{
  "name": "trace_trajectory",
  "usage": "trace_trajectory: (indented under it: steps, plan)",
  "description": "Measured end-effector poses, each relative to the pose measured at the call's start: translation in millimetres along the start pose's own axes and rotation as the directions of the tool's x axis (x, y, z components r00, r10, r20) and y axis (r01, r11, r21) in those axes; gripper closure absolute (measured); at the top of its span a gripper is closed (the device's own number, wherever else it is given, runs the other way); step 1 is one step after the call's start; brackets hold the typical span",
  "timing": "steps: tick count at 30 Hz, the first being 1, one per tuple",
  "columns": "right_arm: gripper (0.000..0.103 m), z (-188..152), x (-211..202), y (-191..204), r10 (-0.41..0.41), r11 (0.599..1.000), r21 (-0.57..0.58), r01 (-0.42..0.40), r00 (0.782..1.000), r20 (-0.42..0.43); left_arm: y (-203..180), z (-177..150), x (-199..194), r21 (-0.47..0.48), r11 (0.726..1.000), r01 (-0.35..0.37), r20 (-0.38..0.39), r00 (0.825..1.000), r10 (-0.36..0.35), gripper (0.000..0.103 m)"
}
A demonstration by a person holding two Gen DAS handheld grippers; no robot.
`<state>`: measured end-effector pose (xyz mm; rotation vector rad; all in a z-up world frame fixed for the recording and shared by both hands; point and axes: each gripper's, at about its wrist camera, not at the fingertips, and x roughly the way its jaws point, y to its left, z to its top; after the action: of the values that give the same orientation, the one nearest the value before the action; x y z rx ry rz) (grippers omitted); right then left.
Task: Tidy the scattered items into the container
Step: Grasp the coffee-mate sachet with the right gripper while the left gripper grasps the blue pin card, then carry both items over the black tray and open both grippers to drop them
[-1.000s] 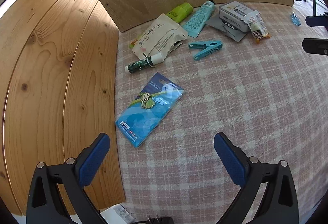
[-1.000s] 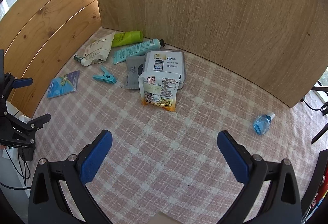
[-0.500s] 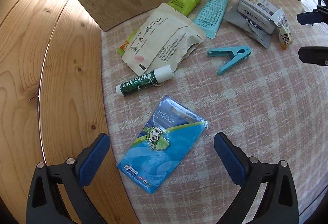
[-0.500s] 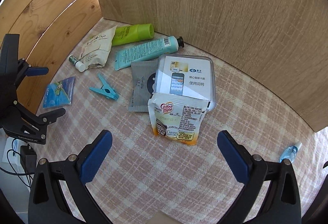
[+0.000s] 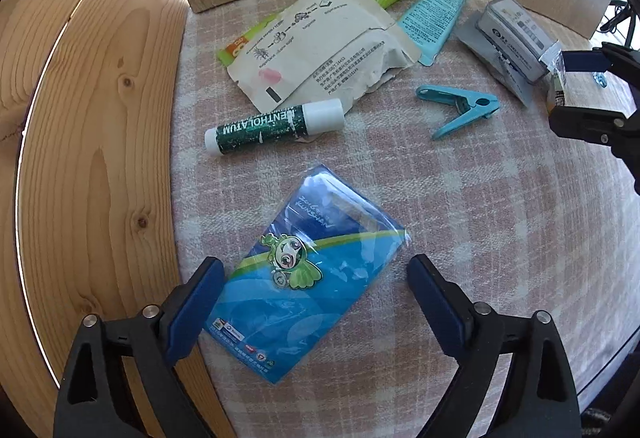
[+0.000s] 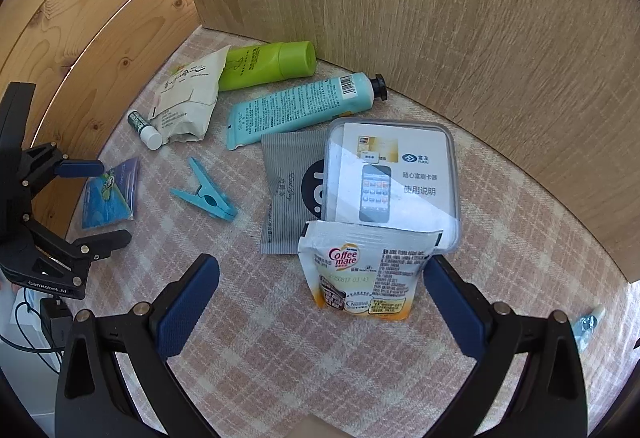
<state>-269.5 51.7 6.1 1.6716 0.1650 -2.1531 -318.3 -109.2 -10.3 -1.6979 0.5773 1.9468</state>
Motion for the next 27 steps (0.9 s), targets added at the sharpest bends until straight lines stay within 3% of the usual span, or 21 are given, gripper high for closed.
trace_trajectory:
  steps: [2, 7, 8, 14, 17, 19, 25, 27]
  plan:
    - [0.004, -2.0, 2.7, -2.9, 0.014, 1.0, 0.027, -0.014, 1.0, -0.017, 0.5, -1.6, -0.8, -0.01, 1.0, 0.004, 0.01, 1.0, -0.004, 0.024]
    - [0.038, -13.7, -1.7, -6.3, -0.002, 0.999, 0.035, 0.003, 0.999, -0.037, -8.9, -2.4, -4.0, -0.024, 1.0, 0.001, 0.025, 1.0, 0.0, 0.048]
    - [0.047, -15.6, -3.6, -7.7, -0.011, 0.999, 0.036, 0.013, 0.999, -0.039, -10.4, -3.9, -4.4, -0.031, 1.0, -0.002, 0.027, 1.0, 0.003, 0.048]
    - [0.067, -25.9, -10.8, -24.7, 0.013, 0.997, 0.077, -0.008, 0.998, -0.056, -22.1, -11.3, -4.4, -0.051, 0.999, 0.001, 0.055, 0.998, 0.002, 0.049]
    - [0.07, -35.3, -17.6, -29.8, 0.009, 0.996, 0.093, -0.004, 0.999, -0.049, -14.8, -11.9, -3.5, -0.082, 0.997, 0.015, 0.063, 0.998, -0.01, 0.049]
    - [0.071, -45.4, -27.4, -39.8, 0.008, 0.995, 0.099, -0.004, 0.999, -0.037, -4.2, -31.4, -7.7, -0.096, 0.995, 0.031, 0.074, 0.997, -0.024, 0.049]
    - [0.071, -77.2, -57.5, -53.5, 0.039, 0.99, 0.134, -0.039, 0.999, 0.0, -10.0, -41.7, -18.5, -0.142, 0.989, 0.032, 0.099, 0.995, -0.018, 0.049]
    - [0.071, -71.5, -76.1, -54.6, 0.045, 0.989, 0.143, -0.046, 0.999, 0.011, -14.3, -45.1, -26.4, -0.144, 0.989, 0.026, 0.11, 0.994, -0.01, 0.049]
